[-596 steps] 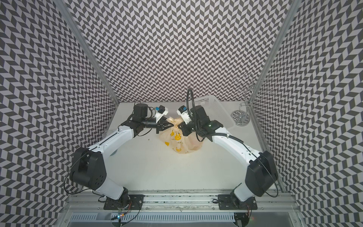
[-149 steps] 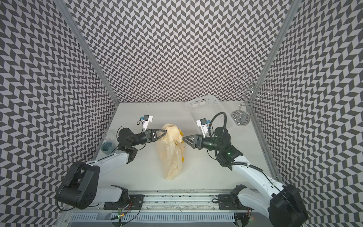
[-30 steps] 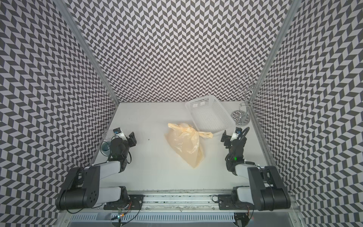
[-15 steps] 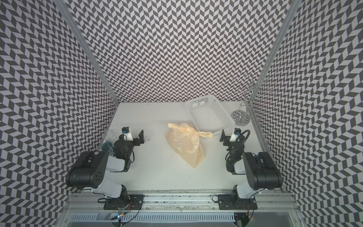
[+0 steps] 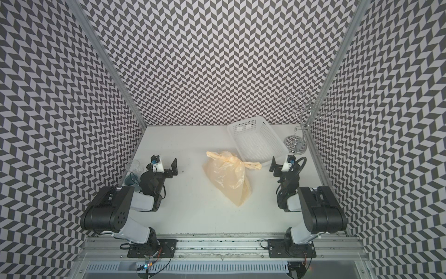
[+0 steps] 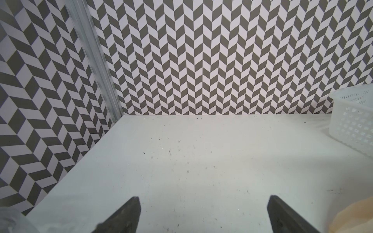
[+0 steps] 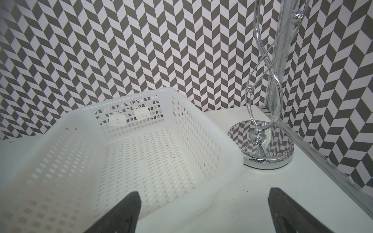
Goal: Place the peach into a plastic bag & tie a knot
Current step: Reset both arms
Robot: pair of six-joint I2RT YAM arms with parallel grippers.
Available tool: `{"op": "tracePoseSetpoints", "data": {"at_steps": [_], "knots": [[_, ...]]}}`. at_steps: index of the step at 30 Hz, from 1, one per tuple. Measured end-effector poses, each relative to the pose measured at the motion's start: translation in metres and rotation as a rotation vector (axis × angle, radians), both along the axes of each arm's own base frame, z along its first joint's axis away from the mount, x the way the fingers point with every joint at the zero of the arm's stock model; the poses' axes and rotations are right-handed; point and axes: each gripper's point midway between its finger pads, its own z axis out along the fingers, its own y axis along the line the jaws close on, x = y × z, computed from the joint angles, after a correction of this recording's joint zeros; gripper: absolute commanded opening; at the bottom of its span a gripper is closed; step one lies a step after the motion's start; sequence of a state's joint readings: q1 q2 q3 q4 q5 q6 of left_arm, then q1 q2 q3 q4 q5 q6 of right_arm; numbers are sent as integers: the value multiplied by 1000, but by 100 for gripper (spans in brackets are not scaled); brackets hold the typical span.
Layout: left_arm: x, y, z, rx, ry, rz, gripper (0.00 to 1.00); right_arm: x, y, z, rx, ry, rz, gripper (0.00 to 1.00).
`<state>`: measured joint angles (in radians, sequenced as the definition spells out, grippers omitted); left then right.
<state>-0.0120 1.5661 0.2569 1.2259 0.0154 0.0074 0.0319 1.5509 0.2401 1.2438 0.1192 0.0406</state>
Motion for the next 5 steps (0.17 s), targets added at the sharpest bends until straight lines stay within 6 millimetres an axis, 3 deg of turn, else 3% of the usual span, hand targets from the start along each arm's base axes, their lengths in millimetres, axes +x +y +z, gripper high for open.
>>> {"op": "tracePoseSetpoints", "data": {"at_steps": [5], "knots": [[0, 0, 0, 3, 0, -1, 99, 0, 0, 4, 1, -16, 0, 100]]}}
